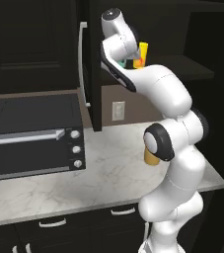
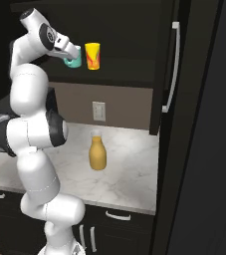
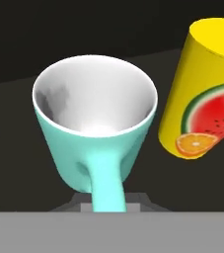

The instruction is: There is a tray on the dining counter. Grab the cup, mug, and pitcher and place them on the tray. The pitcher may be placed next to the tray if it cannot fit the tray.

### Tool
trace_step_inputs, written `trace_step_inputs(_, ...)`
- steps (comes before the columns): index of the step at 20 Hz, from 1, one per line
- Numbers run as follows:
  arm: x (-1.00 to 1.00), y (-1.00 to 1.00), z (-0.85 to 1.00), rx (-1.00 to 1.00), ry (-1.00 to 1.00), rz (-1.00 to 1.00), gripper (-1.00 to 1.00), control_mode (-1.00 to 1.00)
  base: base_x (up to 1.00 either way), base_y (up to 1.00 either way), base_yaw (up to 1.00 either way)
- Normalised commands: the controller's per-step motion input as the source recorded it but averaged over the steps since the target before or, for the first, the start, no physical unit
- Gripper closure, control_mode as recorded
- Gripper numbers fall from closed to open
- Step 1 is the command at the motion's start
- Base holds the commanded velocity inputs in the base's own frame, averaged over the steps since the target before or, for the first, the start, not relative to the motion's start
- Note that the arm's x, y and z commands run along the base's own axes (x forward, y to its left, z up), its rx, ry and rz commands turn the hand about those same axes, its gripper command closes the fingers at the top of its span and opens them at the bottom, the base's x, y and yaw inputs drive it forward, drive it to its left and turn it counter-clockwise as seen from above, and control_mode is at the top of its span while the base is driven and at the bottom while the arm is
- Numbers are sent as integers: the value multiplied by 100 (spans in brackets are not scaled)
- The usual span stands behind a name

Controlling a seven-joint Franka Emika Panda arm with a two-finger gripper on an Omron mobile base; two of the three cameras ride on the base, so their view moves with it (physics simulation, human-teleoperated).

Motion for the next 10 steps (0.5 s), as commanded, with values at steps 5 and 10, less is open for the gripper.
trace_step_inputs(5, -18, 0, -3, 0, 0, -5, 100, -100, 0, 0, 0)
trace_step_inputs(10, -71, -5, 0, 3, -6, -1, 100, -100, 0, 0, 0)
